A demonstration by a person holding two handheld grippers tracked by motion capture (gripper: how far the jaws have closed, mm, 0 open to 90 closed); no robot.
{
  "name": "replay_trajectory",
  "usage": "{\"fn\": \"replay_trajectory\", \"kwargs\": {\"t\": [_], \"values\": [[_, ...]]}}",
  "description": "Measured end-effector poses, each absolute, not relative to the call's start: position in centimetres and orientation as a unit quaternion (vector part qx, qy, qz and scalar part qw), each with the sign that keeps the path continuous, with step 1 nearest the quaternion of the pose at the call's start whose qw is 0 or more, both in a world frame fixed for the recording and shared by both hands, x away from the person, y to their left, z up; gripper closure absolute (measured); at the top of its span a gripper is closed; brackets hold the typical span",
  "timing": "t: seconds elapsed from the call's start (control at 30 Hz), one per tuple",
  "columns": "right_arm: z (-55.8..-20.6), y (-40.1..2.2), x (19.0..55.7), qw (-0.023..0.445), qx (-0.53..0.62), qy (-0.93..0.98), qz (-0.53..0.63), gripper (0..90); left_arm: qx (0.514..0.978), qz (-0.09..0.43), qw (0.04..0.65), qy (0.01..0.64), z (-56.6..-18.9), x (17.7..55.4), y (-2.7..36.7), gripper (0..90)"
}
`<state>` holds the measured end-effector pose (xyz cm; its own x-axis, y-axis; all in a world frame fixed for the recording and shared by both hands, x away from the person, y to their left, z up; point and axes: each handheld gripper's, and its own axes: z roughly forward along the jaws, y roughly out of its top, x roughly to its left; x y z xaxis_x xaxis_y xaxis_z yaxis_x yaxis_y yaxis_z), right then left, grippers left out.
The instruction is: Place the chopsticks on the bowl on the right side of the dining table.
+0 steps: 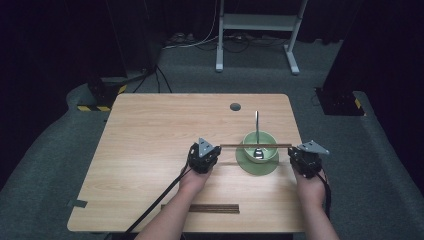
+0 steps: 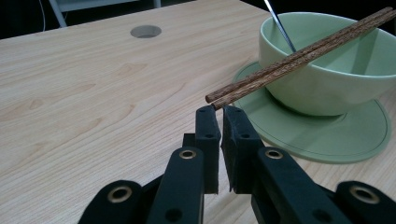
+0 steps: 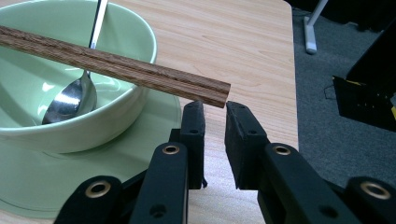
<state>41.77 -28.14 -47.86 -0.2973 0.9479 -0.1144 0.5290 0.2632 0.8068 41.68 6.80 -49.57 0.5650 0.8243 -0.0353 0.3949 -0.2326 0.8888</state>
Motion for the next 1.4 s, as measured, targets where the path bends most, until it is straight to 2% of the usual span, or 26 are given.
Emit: {"fn": "replay_trajectory", "kwargs": {"t": [0.83,1.0,1.4], "values": [[-47.80,-28.19,41.93,0.314,0.506,0.730,0.336,77.4,0.751,0.233,0.468,0.404,-49.52,41.82,6.77,85.2],[-47.75,-28.22,41.91,0.314,0.508,0.729,0.335,74.8,0.754,0.233,0.464,0.403,-49.57,41.80,6.80,84.8],[-47.56,-28.10,41.10,0.315,0.507,0.728,0.339,69.9,0.752,0.229,0.473,0.397,-49.05,41.37,7.26,68.7]]}}
